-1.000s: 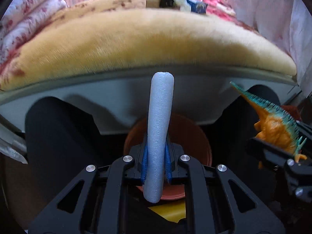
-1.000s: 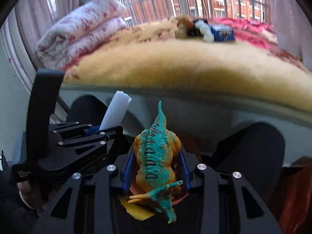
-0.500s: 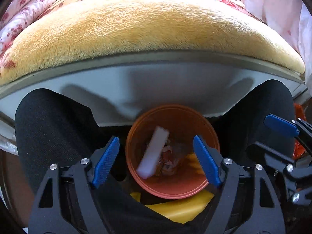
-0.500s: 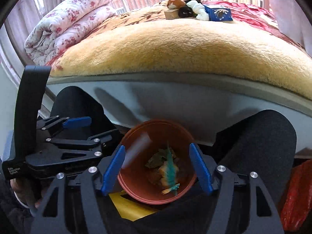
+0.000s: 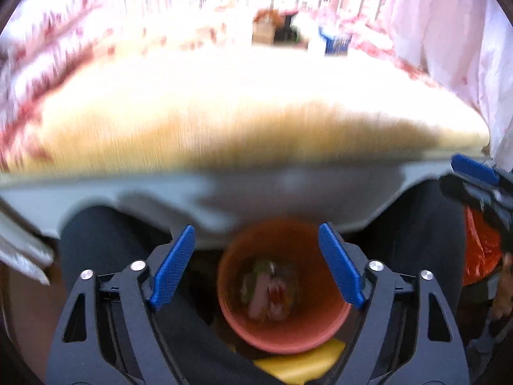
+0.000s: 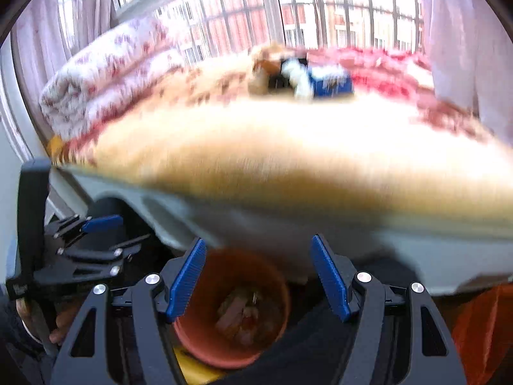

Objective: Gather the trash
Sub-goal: 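Open both grippers over the orange bucket to drop the stick and dinosaur, then grasp the wooden block with the left gripper while the right grasps the blue juice carton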

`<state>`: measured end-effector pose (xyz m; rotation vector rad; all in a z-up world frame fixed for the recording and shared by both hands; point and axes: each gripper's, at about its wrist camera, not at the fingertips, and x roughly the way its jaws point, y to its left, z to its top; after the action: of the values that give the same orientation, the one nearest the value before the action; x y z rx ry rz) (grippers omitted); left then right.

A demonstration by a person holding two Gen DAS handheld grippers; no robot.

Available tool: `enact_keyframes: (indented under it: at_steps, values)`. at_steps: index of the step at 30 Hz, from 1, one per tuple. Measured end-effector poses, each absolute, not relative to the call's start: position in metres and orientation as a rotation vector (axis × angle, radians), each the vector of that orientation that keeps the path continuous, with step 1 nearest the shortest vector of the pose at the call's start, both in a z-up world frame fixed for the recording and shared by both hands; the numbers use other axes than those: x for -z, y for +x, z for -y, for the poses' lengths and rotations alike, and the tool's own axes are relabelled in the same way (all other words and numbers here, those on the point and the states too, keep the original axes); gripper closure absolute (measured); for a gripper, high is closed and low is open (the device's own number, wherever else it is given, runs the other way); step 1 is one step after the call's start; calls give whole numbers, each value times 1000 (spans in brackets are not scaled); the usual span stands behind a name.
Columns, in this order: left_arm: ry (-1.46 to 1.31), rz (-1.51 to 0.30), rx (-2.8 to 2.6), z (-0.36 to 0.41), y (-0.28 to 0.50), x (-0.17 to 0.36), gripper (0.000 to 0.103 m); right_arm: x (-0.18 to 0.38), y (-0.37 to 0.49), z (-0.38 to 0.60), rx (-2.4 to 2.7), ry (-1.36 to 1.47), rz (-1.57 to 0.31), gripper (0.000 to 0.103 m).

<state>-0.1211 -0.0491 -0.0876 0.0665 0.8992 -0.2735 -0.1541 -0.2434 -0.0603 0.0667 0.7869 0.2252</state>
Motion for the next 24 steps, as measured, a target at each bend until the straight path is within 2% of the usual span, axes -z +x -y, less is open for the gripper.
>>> enact_keyframes:
  at_steps: [5, 9, 13, 24]
  values:
    - [88, -739, 238, 63, -77, 41, 15, 18, -79, 268, -191, 71, -711, 35]
    - [96, -699, 233, 71, -26, 18, 13, 4, -3, 292, -120, 105, -697, 33]
    - [94, -722, 211, 75, 19, 18, 13, 15, 70, 298, -82, 17, -762, 29]
    - [116, -761, 185, 78, 69, 33, 13, 53, 168, 300, -106, -106, -858, 29]
